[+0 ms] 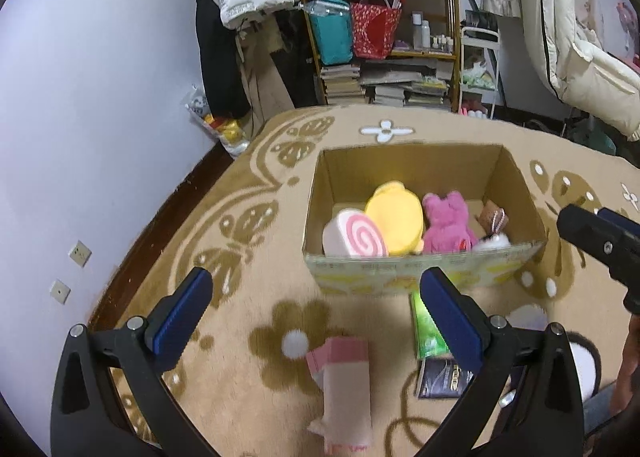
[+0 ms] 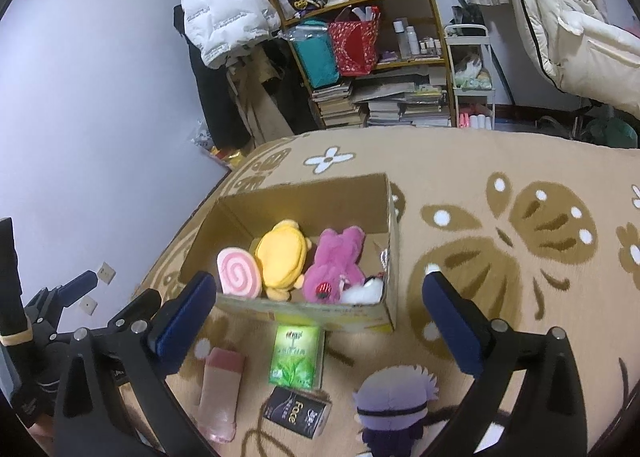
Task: Organize soft objects
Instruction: 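Move left tool toward pink-capped tube while right tool moves toward black Face tissue pack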
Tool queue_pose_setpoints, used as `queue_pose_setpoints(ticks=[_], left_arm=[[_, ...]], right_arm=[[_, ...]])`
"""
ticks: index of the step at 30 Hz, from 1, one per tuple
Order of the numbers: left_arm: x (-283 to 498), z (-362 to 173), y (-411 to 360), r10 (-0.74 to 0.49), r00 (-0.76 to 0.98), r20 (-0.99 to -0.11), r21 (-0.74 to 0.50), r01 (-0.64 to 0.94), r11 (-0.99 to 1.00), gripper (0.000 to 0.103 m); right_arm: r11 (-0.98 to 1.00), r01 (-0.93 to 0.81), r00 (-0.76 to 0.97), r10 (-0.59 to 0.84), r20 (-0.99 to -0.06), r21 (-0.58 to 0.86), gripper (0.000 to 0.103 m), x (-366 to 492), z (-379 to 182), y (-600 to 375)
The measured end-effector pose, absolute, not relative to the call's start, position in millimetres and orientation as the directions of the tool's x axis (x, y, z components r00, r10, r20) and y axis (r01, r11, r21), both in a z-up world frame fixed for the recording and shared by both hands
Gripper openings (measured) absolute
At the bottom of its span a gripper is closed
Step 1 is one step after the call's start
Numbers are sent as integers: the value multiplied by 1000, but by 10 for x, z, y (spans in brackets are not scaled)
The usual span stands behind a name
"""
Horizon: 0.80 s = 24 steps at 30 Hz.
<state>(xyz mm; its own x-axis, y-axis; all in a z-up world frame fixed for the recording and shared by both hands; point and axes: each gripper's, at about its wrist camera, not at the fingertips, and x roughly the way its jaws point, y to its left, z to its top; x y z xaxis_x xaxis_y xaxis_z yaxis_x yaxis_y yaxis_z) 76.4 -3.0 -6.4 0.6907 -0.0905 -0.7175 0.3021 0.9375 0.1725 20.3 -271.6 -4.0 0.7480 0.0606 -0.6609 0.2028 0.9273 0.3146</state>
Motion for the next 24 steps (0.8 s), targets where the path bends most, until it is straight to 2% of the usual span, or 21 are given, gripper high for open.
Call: queue_pose_setpoints(ticks=[4,16,24], left_arm=[[752,-198,88,-117,627,-770,115,316,942,102],[797,-586,303,-84,531,-843,70,263,962,102],[889,-779,374,-49,470,-881,64,221,973,102]], right_arm=[[934,195,735,62,-675,299,103,176,-75,-2632],[937,172,660,121,-741,305,103,233,-422,-2426],[965,139,596,98,-797,222,103,198,-603,-2216]])
